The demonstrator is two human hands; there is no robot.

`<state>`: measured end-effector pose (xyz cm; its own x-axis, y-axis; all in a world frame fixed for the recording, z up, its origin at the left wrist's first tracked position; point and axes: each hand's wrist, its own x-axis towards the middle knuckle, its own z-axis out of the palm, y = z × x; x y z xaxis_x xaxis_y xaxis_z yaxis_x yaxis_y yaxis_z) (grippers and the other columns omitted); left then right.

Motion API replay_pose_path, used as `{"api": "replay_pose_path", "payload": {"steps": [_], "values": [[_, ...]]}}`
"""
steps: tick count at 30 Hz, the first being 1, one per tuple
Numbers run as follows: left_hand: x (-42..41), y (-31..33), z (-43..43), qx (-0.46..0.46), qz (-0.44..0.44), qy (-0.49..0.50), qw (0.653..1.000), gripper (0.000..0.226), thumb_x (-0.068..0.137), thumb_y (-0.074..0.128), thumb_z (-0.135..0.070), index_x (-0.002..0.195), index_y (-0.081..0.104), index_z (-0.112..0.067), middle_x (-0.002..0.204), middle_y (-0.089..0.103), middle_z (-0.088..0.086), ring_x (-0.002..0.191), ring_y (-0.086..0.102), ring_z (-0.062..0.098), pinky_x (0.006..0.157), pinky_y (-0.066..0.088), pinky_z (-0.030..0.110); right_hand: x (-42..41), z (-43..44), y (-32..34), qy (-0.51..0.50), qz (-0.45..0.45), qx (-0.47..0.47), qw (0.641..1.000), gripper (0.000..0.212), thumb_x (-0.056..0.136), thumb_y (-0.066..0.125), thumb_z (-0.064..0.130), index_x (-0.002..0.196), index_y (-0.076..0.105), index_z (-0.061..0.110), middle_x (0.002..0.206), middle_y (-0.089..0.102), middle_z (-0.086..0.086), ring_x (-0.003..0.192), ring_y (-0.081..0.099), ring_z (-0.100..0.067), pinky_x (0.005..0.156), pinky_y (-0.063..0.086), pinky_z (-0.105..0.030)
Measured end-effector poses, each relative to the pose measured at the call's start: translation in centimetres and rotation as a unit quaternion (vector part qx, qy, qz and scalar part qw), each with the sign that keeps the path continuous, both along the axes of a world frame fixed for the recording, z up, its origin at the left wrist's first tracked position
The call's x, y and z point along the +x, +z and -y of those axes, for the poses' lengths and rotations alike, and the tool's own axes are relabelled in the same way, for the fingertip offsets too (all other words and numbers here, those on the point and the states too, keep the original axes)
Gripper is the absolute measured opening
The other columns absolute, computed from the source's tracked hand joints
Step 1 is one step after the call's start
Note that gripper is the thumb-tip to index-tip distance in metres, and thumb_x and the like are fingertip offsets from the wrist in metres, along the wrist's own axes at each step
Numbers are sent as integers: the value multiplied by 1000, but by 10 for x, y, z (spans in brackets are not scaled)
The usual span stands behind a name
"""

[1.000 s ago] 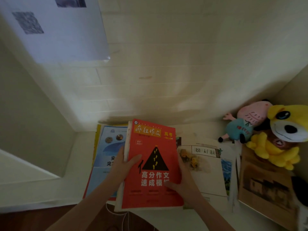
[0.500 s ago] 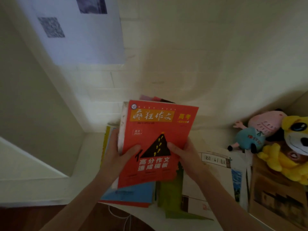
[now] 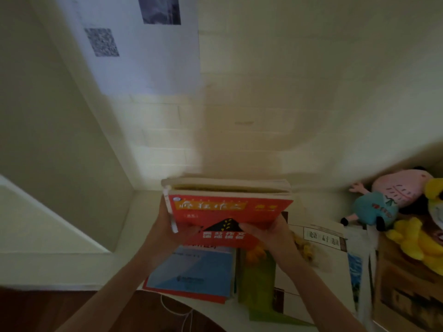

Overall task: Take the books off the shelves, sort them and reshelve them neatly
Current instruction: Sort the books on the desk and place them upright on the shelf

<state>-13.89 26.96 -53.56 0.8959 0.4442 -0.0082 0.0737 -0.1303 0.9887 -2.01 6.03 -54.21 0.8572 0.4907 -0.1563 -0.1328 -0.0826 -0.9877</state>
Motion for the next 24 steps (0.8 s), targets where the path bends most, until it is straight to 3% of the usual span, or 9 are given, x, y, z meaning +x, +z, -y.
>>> {"api": "replay_pose_path", "payload": {"steps": [3, 8, 9, 12, 15, 18, 21, 22, 24], "values": [[5, -3, -1, -21, 13, -8, 1000, 67, 77, 62, 17, 135, 30, 5, 96, 71, -8, 90, 68, 5, 66, 54, 17, 6, 2, 5, 39, -7, -6, 999, 56, 64, 80, 22, 115, 56, 27, 110, 70, 9, 103, 66, -8, 82, 55, -29], [2, -5, -6, -22, 20, 40, 999, 82, 62, 80, -50, 127, 46, -12, 101, 70, -14, 90, 68, 8, 66, 54, 17, 19, 1, 10, 64, -15, -33, 997, 55, 70, 79, 17, 119, 57, 21, 112, 69, 6, 102, 66, -10, 77, 56, -26], [2, -5, -7, -22, 16, 45, 999, 80, 61, 80, -50, 124, 48, -14, 101, 70, -12, 90, 69, 10, 66, 55, 19, 21, 2, 10, 65, -11, -38, 997, 54, 69, 80, 17, 118, 59, 22, 111, 69, 7, 101, 66, -8, 77, 55, -24], [3, -7, -12, -37, 10, 38, 999, 47, 75, 78, -16, 115, 53, -12, 98, 72, -8, 88, 69, 15, 63, 55, 19, 26, 14, 14, 74, -24, -4, 997, 52, 72, 77, 9, 120, 59, 17, 114, 69, 3, 105, 66, -11, 80, 56, -27], [1, -6, -15, -47, 16, 24, 998, 44, 67, 80, -20, 105, 58, -13, 96, 72, -4, 84, 70, 17, 63, 55, 20, 28, 25, 16, 91, -42, 42, 994, 51, 78, 68, -3, 126, 56, 11, 113, 70, -7, 104, 67, -23, 77, 56, -28], [0, 0, -24, -91, 12, 3, 996, 38, 67, 79, -7, 101, 62, -6, 91, 74, 2, 84, 70, 25, 63, 56, 22, 29, 29, 14, 98, -41, 39, 994, 46, 84, 64, 1, 128, 55, 11, 116, 68, -9, 108, 65, -27, 84, 56, -35], [0, 9, -37, -126, -30, -76, 989, 63, 44, 92, -37, 98, 70, -13, 99, 73, 11, 89, 70, 28, 68, 57, 27, 29, 23, 19, 141, -95, 29, 985, 40, 85, 69, 19, 124, 58, 19, 119, 68, -6, 111, 63, -27, 84, 55, -33], [1, 11, -40, -129, -42, -92, 986, 67, 39, 92, -41, 98, 71, -17, 102, 72, 11, 92, 69, 28, 71, 57, 29, 28, 18, 23, 167, -115, 13, 979, 45, 79, 76, 34, 120, 61, 27, 120, 67, -6, 113, 62, -29, 84, 55, -32], [3, 13, -44, -145, -54, -109, 982, 65, 37, 93, -41, 95, 73, -21, 104, 71, 12, 94, 69, 29, 73, 57, 30, 26, 9, 25, 255, -118, -47, 959, 58, 51, 75, 74, 104, 65, 53, 134, 56, -16, 124, 50, -40, 98, 48, -45]]}}
